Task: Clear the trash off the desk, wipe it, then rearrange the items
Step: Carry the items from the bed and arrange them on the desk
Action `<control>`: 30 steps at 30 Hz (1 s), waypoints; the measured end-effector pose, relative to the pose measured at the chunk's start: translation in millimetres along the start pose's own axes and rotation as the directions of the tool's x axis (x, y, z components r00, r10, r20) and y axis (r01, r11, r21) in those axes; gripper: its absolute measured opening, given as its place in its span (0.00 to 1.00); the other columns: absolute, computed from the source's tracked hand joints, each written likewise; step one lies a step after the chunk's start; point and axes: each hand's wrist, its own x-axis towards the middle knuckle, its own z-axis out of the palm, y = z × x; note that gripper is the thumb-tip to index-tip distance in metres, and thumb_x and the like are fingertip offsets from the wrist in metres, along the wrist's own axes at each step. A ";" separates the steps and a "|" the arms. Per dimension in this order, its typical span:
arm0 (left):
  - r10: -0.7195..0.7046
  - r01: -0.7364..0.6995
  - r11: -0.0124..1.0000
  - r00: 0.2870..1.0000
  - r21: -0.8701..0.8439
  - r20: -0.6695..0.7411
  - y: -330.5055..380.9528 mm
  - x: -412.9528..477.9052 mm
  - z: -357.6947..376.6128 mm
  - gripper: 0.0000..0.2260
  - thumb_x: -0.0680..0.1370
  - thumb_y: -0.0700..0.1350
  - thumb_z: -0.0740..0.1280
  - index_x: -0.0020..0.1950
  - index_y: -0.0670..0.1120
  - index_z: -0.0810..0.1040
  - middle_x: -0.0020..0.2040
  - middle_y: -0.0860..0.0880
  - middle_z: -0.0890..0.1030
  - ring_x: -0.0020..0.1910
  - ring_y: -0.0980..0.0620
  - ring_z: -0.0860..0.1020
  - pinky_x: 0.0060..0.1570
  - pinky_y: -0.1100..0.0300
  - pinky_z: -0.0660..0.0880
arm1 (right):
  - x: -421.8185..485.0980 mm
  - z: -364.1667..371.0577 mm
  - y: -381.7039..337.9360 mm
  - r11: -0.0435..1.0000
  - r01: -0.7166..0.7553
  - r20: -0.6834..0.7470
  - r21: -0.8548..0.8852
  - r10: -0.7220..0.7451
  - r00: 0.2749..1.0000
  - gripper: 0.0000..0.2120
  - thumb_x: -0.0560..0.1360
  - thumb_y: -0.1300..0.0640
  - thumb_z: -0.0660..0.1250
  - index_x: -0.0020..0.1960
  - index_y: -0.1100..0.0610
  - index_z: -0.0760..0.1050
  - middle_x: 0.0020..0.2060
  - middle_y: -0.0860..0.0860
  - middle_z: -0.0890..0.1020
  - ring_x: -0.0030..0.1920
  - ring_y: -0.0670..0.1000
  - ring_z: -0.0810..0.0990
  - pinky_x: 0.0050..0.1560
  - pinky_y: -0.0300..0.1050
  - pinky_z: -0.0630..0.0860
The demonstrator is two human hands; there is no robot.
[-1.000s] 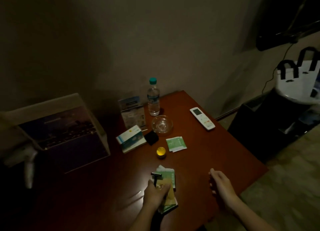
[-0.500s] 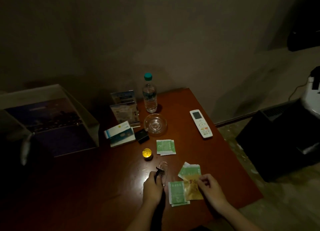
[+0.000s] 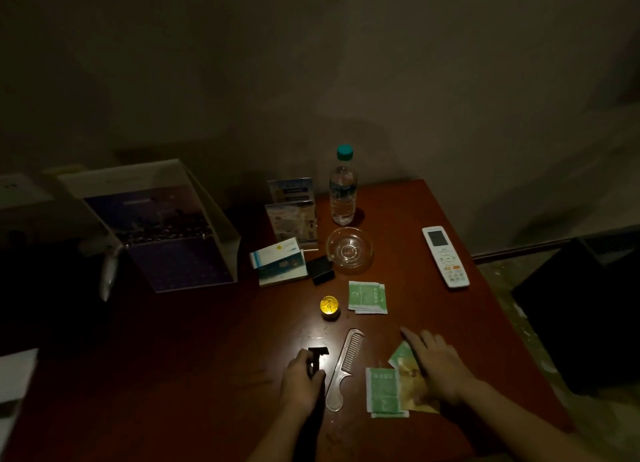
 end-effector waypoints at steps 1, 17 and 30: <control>-0.002 0.002 1.000 1.000 -0.020 0.009 0.1 0.9 -0.4 0.07 0.76 0.42 0.68 0.52 0.48 0.75 0.46 0.48 0.79 0.40 0.53 0.75 0.33 0.68 0.65 | 0.4 3.7 0.0 0.996 -0.044 -0.006 0.082 0.045 0.999 0.57 0.63 0.44 0.77 0.78 0.50 0.43 0.72 0.50 0.59 0.70 0.53 0.59 0.70 0.49 0.59; 0.008 -0.012 1.000 0.967 0.014 0.255 -3.5 34.8 -10.4 0.15 0.73 0.41 0.70 0.36 0.49 0.64 0.54 0.41 0.80 0.40 0.51 0.72 0.34 0.64 0.64 | -24.2 -44.8 6.6 0.624 -0.104 -0.010 0.775 0.178 0.984 0.14 0.71 0.58 0.73 0.52 0.49 0.70 0.48 0.47 0.78 0.47 0.45 0.78 0.43 0.39 0.75; -0.033 0.033 0.999 0.978 0.005 0.204 -6.6 31.1 -4.0 0.15 0.73 0.43 0.70 0.36 0.51 0.64 0.42 0.51 0.74 0.40 0.52 0.72 0.37 0.63 0.66 | 4.0 -9.8 -51.8 0.986 0.123 0.080 -0.110 -0.115 0.990 0.34 0.69 0.50 0.73 0.68 0.53 0.59 0.65 0.54 0.66 0.63 0.54 0.68 0.62 0.47 0.69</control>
